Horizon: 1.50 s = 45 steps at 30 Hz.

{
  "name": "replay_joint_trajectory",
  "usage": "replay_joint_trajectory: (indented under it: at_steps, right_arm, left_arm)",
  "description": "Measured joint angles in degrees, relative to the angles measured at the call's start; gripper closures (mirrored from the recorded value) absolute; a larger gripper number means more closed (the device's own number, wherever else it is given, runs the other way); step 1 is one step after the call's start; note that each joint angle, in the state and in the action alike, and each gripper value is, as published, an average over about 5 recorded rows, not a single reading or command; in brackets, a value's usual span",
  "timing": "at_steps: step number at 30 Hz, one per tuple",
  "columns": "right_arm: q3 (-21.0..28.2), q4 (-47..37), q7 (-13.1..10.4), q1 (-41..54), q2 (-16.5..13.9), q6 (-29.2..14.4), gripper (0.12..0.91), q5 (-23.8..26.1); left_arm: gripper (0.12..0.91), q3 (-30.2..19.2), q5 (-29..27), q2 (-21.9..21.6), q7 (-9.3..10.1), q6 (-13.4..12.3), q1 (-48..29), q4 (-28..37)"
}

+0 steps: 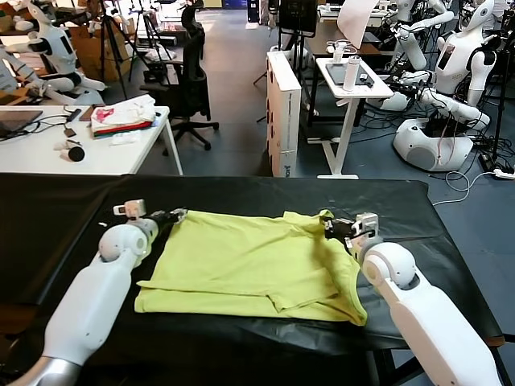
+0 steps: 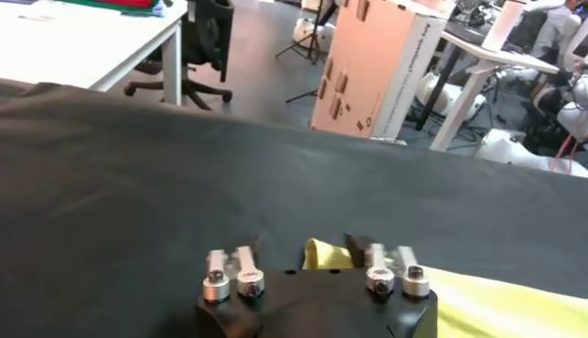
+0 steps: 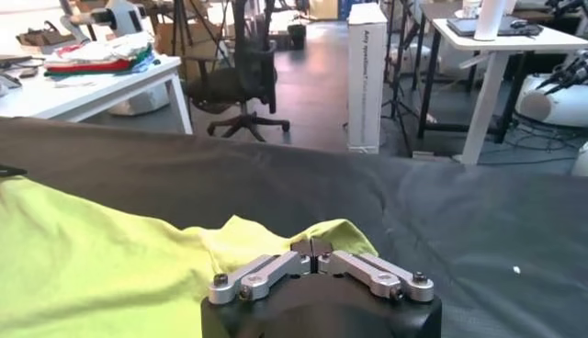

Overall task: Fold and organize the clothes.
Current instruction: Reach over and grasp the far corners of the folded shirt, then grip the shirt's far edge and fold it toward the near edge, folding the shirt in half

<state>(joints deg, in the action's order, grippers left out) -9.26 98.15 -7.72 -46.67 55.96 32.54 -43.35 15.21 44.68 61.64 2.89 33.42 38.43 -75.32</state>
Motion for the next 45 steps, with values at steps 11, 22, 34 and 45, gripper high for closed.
replay_joint_trajectory:
  at_steps: [11, 22, 34, 45]
  right_arm:
    - [-2.7, 4.4, -0.8, -3.7, -2.8, 3.0, 0.887, -0.8]
    - [-7.6, 15.8, -2.0, -15.1, -10.3, 8.8, 0.887, -4.6]
    - [-9.7, 21.7, -3.0, -24.1, -14.9, 9.6, 0.887, -4.2]
    - [-9.1, 21.2, -3.1, -25.4, -14.3, 9.6, 0.887, -3.8]
  left_arm:
    - [0.884, 0.7, 1.1, -0.6, -0.43, -0.2, 0.9, -2.2]
    - [0.884, 5.0, 6.6, -4.1, 1.2, 1.1, 6.9, -12.5]
    - [0.884, 15.2, 9.5, -8.7, 0.95, 1.0, 22.4, -27.6]
    - [0.884, 20.9, 8.2, -8.7, 0.99, 1.9, 33.2, -36.1]
